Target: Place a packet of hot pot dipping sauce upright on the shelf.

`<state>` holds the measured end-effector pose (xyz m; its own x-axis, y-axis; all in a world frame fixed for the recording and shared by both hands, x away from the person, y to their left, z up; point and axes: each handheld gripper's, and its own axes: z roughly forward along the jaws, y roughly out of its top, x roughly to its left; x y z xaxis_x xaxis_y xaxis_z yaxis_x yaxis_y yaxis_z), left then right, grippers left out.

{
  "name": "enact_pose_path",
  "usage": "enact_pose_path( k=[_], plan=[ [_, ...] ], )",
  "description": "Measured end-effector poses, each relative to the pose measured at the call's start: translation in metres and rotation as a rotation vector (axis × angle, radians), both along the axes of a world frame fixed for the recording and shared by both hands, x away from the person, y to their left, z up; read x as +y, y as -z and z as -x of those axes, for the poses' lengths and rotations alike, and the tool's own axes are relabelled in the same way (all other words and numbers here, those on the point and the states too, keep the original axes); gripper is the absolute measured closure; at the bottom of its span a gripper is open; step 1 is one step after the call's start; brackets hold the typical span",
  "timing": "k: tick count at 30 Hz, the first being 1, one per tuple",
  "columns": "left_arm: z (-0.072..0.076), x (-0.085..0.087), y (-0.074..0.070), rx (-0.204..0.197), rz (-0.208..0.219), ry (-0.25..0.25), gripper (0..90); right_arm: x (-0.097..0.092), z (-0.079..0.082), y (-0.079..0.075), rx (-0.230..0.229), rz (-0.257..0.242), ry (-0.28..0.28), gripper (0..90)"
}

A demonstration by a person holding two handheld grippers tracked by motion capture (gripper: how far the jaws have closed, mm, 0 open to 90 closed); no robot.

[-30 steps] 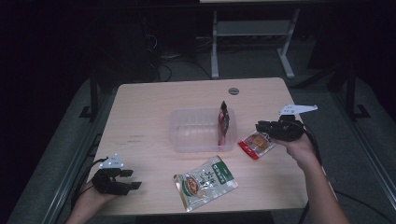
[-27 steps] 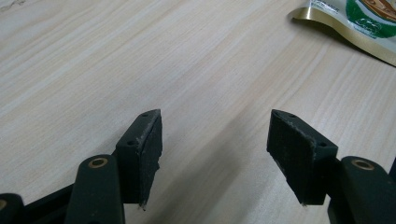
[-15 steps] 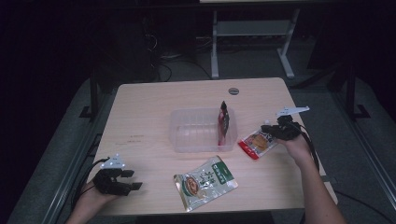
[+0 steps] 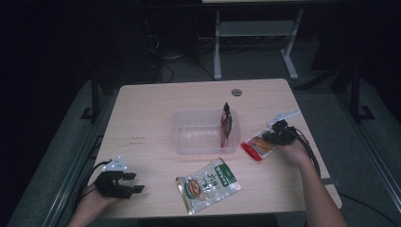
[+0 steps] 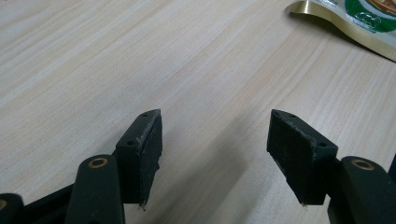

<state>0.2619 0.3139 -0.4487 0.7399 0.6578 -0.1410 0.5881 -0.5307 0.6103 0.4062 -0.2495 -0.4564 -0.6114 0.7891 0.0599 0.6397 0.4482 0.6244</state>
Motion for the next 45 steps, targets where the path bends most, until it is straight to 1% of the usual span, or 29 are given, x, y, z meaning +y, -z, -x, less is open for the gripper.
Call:
enact_pose_path(
  k=[4,5,6,7,10,12,13,15,17,18,21,23,25,27,29,32,34,38,39,40,42,43,44,45],
  plan=[
    [0.000,-0.001,0.000,0.005,-0.001,-0.001,35.4,0.001,-0.001,0.002,0.013,0.004,-0.005,90.0],
    [0.000,-0.001,0.000,0.005,0.001,-0.002,35.4,0.001,0.000,0.003,0.031,0.012,-0.009,90.0],
    [0.000,-0.001,0.000,0.006,0.001,-0.002,35.4,0.001,0.000,0.003,0.031,0.012,-0.009,90.0],
    [0.000,-0.001,0.000,0.006,0.001,-0.002,35.4,0.002,0.001,0.004,0.042,0.018,-0.018,90.0],
    [0.000,0.000,0.000,0.003,-0.002,-0.001,35.4,0.002,0.003,0.004,0.044,0.016,-0.015,90.0],
    [0.000,0.001,0.000,0.002,-0.004,0.001,35.4,0.004,0.005,0.003,0.046,0.032,-0.030,90.0],
    [0.000,0.001,0.000,0.003,-0.001,-0.003,35.4,0.005,0.008,0.002,0.054,0.043,-0.037,90.0],
    [0.000,0.001,0.000,0.003,0.000,-0.003,35.3,0.006,0.009,0.002,0.056,0.049,-0.044,90.0],
    [0.000,0.001,0.000,0.002,-0.001,-0.002,35.3,0.008,0.013,0.001,0.060,0.061,-0.060,90.0],
    [0.000,0.001,-0.001,0.000,-0.004,0.003,35.4,0.011,0.018,0.000,0.067,0.070,-0.078,90.0],
    [0.001,0.001,0.000,0.002,-0.001,0.000,35.4,0.012,0.022,-0.001,0.070,0.077,-0.096,90.0],
    [0.001,0.001,0.000,0.001,-0.002,0.000,35.4,0.014,0.030,-0.001,0.075,0.088,-0.128,90.0],
    [0.001,0.001,0.000,0.002,-0.002,-0.001,35.4,0.014,0.031,-0.002,0.076,0.088,-0.130,90.0],
    [0.001,0.000,-0.001,-0.001,-0.007,0.003,35.4,0.014,0.036,-0.002,0.079,0.086,-0.143,90.0],
    [0.001,0.000,-0.001,0.002,-0.003,0.003,35.4,0.016,0.042,-0.002,0.078,0.086,-0.160,90.0],
    [0.001,0.000,-0.001,0.003,-0.005,0.005,35.4,0.017,0.044,-0.002,0.082,0.083,-0.171,90.0],
    [0.001,0.000,-0.001,-0.002,-0.004,0.006,35.4,0.018,0.048,-0.002,0.080,0.084,-0.191,90.0],
    [0.002,0.000,-0.001,0.002,-0.001,0.003,35.4,0.021,0.058,-0.002,0.082,0.082,-0.220,90.0],
    [0.001,0.000,-0.001,0.004,-0.003,0.006,35.4,0.021,0.060,-0.002,0.085,0.086,-0.227,90.0],
    [0.001,0.000,-0.001,0.004,-0.003,0.006,35.4,0.022,0.066,-0.002,0.079,0.089,-0.248,90.0],
    [0.001,-0.001,-0.001,0.004,-0.005,0.007,35.4,0.023,0.068,-0.003,0.082,0.090,-0.252,90.0],
    [0.001,-0.001,-0.001,0.003,-0.008,0.010,35.4,0.024,0.073,-0.003,0.080,0.097,-0.265,90.0],
    [0.001,-0.001,-0.001,0.003,-0.008,0.010,35.4,0.025,0.074,-0.004,0.069,0.109,-0.265,90.0],
    [0.001,-0.001,-0.001,0.002,-0.005,0.007,35.4,0.025,0.074,-0.004,0.069,0.109,-0.265,90.0]
  ],
)
